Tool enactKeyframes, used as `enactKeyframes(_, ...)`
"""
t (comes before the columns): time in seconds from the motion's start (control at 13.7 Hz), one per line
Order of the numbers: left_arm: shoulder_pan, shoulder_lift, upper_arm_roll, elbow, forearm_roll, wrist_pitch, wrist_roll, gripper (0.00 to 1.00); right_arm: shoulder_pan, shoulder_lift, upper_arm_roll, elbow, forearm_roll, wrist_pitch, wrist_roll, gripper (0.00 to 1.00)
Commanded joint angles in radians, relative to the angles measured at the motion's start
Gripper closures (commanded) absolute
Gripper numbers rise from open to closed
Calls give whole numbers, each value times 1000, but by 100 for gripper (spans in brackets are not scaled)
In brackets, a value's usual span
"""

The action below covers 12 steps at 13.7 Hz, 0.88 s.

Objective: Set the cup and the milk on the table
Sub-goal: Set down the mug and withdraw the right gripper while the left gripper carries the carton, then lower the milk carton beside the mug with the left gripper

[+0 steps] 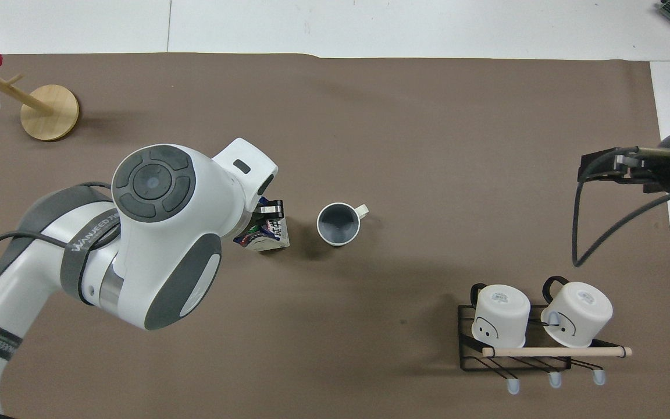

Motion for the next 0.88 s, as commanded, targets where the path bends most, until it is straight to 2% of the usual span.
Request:
enactKeyframes(0.0,-20,-2,14,0,16,12,-11,59,-35,-24,6,-13,15,-33,-58,0)
enactKeyframes(0.07,-19,-1,14,0,16,18,-9,59,-35,-24,6,-2,4,-51,-60,0)
enactKeyframes(0.22,-19,2,14,-10,16,21,-8,59,-44,-18,2,105,-2,-155,-84,0)
enactKeyframes(0.29,-17,3,16,-15,15,26,-6,59,-44,-19,-3,120,-3,-191,-86,0)
enactKeyframes(0.51,-16,3,16,-15,16,27,-6,59,-41,-38,-23,122,-8,-238,-86,0)
enactKeyframes(0.8,-14,3,16,-32,16,41,-5,59,-30,-68,-18,72,-8,-180,-83,0)
